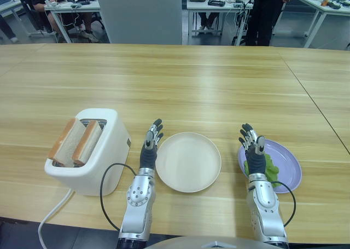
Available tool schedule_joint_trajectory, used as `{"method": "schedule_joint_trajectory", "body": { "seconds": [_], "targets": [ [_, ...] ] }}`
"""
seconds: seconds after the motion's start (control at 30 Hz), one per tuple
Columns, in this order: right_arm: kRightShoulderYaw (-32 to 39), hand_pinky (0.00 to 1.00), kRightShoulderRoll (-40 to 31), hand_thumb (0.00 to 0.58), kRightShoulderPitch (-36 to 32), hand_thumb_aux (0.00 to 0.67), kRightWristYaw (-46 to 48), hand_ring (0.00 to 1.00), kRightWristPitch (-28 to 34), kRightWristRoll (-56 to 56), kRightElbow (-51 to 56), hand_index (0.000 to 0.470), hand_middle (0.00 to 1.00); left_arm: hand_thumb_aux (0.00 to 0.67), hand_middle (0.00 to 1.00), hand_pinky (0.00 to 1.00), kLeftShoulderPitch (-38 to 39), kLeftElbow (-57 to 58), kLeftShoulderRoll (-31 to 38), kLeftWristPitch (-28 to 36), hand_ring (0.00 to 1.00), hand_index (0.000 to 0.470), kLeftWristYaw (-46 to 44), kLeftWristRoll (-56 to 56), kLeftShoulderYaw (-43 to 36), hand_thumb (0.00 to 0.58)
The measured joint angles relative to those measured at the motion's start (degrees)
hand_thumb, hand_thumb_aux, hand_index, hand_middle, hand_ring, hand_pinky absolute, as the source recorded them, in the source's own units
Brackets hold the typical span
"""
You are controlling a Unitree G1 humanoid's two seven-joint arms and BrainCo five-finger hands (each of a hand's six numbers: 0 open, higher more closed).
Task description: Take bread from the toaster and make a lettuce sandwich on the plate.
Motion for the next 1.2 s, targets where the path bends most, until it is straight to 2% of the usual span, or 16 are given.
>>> {"method": "schedule_joint_trajectory", "body": {
  "seconds": [0.4,0.5,0.57,0.67,0.9,1.07,1.2],
  "targets": [
    [0.2,0.0,0.1,0.0,0.0,0.0,-0.1,0.0,0.0,-0.1,-0.1,0.0,0.0,0.0,0.0,0.0,0.6,-1.2,0.5,0.0,0.0,0.0,0.1,0.8,0.2,0.0],
    [0.4,0.0,0.1,0.0,0.1,0.0,-0.1,0.0,0.0,-0.1,-0.4,0.0,0.0,0.0,0.0,0.0,1.2,-5.9,3.5,0.7,0.0,0.0,2.5,9.1,-0.2,0.0],
    [0.5,0.0,0.2,0.0,0.6,0.0,-0.1,0.0,0.0,-0.1,-0.9,0.0,0.0,0.0,0.0,0.0,1.4,-14.2,7.5,4.1,0.0,0.0,4.8,20.7,0.4,0.0],
    [0.6,0.0,0.3,0.0,2.0,0.0,-0.3,0.0,0.0,-0.3,-1.8,0.0,0.0,0.0,0.0,0.0,1.8,-24.5,12.2,9.0,0.0,0.0,5.4,31.5,4.7,0.0],
    [1.7,0.0,0.9,0.0,4.2,0.0,-0.7,0.0,0.0,-0.5,-2.9,0.0,0.0,0.0,0.0,0.0,4.2,-35.7,23.1,16.6,0.0,0.0,3.1,47.1,20.4,0.0],
    [2.2,0.0,0.9,0.0,5.5,0.0,-1.0,0.0,0.0,-0.5,-3.9,0.0,0.0,0.0,0.0,0.0,7.6,-32.5,31.5,18.8,0.0,0.0,3.1,51.7,35.1,0.0],
    [2.4,0.0,0.9,0.0,7.0,0.0,-1.4,0.0,0.0,-0.5,-4.3,0.0,0.0,0.0,0.0,0.0,10.8,-25.5,34.3,20.4,0.0,0.0,2.4,51.7,41.8,0.0]
  ]
}}
